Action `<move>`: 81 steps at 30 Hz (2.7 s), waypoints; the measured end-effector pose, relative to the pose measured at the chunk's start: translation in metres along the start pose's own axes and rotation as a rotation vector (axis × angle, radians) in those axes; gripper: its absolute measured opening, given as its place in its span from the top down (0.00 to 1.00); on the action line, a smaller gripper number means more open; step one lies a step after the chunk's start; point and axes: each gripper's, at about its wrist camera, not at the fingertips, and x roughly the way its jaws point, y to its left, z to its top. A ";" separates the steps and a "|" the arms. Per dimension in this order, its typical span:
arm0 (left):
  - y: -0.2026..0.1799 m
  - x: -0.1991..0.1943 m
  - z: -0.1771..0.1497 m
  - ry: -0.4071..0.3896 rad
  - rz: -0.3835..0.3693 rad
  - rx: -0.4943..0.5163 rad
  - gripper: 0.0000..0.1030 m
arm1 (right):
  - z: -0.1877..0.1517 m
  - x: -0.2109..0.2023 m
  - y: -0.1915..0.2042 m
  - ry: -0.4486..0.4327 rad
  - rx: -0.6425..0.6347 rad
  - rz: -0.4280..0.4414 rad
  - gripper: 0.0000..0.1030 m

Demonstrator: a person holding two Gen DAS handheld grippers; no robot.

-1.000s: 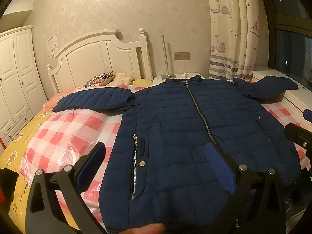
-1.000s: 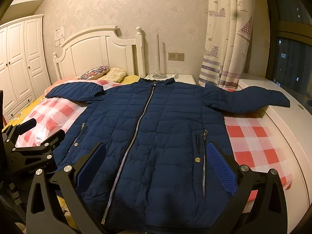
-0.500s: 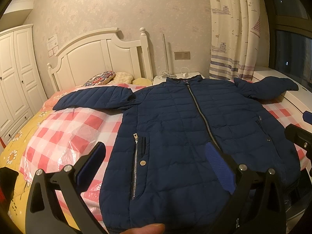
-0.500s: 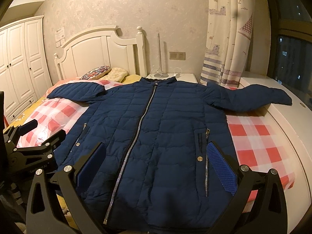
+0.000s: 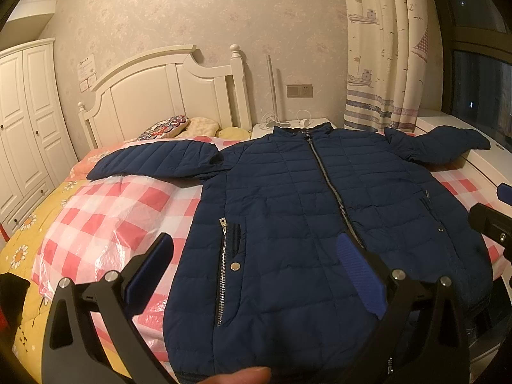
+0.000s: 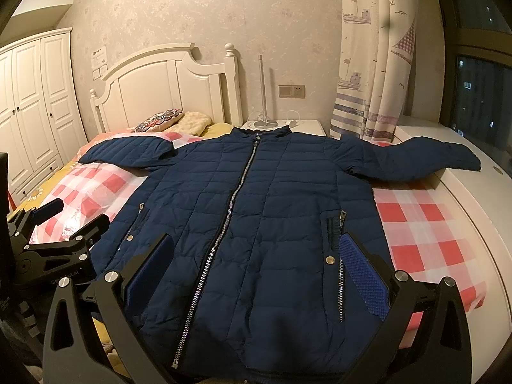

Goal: Fold large clothes

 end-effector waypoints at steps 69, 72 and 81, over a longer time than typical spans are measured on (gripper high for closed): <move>-0.011 0.309 0.057 0.382 -0.086 -0.022 0.02 | 0.080 0.250 -0.354 0.165 0.634 -0.364 0.09; -0.006 0.313 0.056 0.396 -0.122 -0.063 0.02 | 0.084 0.266 -0.369 0.181 0.635 -0.386 0.24; -0.006 0.312 0.056 0.398 -0.126 -0.061 0.02 | 0.133 0.236 -0.288 -0.034 0.392 -0.233 0.67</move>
